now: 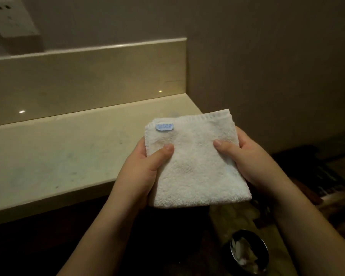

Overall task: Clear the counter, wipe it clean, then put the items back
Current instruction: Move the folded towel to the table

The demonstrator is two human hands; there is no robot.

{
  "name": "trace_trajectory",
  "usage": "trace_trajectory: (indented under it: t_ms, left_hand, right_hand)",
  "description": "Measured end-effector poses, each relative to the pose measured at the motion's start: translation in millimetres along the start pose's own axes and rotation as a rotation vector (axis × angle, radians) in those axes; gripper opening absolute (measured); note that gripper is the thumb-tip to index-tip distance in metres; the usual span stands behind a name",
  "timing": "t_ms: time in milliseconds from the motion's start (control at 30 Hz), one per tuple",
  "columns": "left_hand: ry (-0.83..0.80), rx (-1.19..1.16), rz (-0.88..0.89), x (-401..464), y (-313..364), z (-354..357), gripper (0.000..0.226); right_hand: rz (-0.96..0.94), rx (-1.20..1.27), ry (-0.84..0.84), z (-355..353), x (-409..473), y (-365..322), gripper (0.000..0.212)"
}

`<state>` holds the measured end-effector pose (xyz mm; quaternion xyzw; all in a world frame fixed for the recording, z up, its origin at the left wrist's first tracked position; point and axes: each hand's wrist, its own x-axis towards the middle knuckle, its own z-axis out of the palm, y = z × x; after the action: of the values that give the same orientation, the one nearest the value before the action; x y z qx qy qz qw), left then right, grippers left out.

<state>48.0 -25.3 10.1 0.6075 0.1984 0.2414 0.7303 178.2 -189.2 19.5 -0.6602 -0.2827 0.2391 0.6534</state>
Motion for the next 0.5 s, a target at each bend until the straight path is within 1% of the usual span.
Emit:
trace_trajectory:
  t_ms: [167, 300, 500]
  left_hand:
    - [-0.130, 0.040, -0.060, 8.6, -29.2, 83.7, 0.030]
    - [-0.232, 0.064, -0.113, 10.3, -54.5, 161.5, 0.028]
    - [-0.350, 0.123, -0.198, 5.0, -97.5, 287.1, 0.028]
  right_hand:
    - [0.030, 0.006, 0.169, -78.8, -36.7, 18.1, 0.019]
    - [0.068, 0.017, 0.274, -151.1, -64.2, 34.5, 0.024]
    - [0.140, 0.032, 0.433, -269.0, -109.7, 59.0, 0.026]
